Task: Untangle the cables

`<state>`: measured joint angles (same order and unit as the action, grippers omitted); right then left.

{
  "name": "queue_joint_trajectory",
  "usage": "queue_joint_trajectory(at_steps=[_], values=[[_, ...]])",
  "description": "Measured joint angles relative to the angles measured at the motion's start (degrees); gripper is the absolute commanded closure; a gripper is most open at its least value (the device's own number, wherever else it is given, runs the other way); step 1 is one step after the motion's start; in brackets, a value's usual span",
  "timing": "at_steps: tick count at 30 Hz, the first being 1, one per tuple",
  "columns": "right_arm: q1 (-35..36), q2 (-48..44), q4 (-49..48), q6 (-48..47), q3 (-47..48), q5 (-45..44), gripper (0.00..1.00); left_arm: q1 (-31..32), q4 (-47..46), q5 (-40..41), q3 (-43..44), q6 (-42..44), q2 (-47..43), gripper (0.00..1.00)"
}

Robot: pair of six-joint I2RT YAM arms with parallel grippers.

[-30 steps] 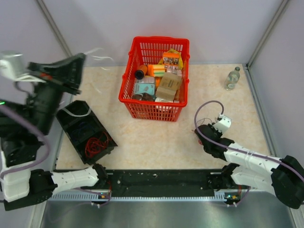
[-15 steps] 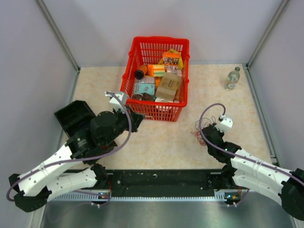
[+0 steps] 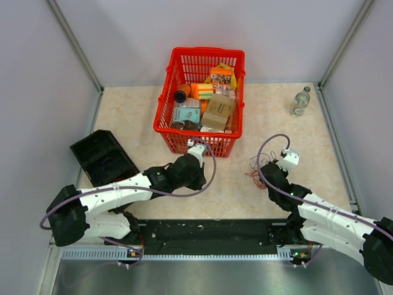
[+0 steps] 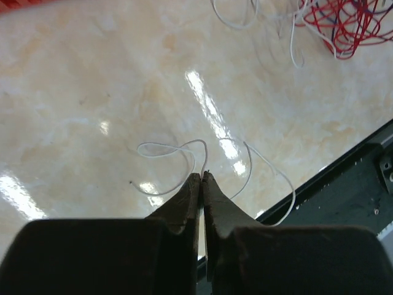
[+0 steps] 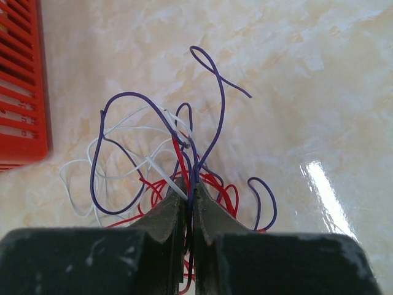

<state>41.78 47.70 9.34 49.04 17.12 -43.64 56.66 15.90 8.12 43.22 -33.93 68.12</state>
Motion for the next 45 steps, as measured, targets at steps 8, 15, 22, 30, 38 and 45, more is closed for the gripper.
queue_joint_trajectory(at_steps=[8, 15, 22, 30, 38, 45], values=[[0.0, 0.0, -0.3, -0.1, -0.6, 0.5, 0.99, 4.3, -0.9, -2.5, 0.1, -0.3, 9.1, 0.78], [0.0, -0.2, -0.4, -1.4, -0.6, 1.5, 0.99, 8.4, -0.3, -2.0, 4.3, 1.1, 14.8, 0.15], [0.0, -1.2, -1.0, -1.6, -1.2, 2.1, 1.00, 10.1, 1.2, 1.3, 7.2, 2.9, 17.2, 0.02], [0.0, -2.0, -1.2, -1.5, -1.8, 2.7, 1.00, 13.6, 5.6, 8.4, 11.6, 4.7, 28.1, 0.17], [0.0, -4.6, -1.2, -1.9, -2.9, 3.4, 1.00, 13.6, 7.2, 14.4, 12.0, 2.6, 28.9, 0.98], [0.0, -5.2, -1.2, -2.8, -2.9, 5.5, 1.00, 6.1, 12.1, 12.8, 8.5, 1.0, 14.2, 1.00]])
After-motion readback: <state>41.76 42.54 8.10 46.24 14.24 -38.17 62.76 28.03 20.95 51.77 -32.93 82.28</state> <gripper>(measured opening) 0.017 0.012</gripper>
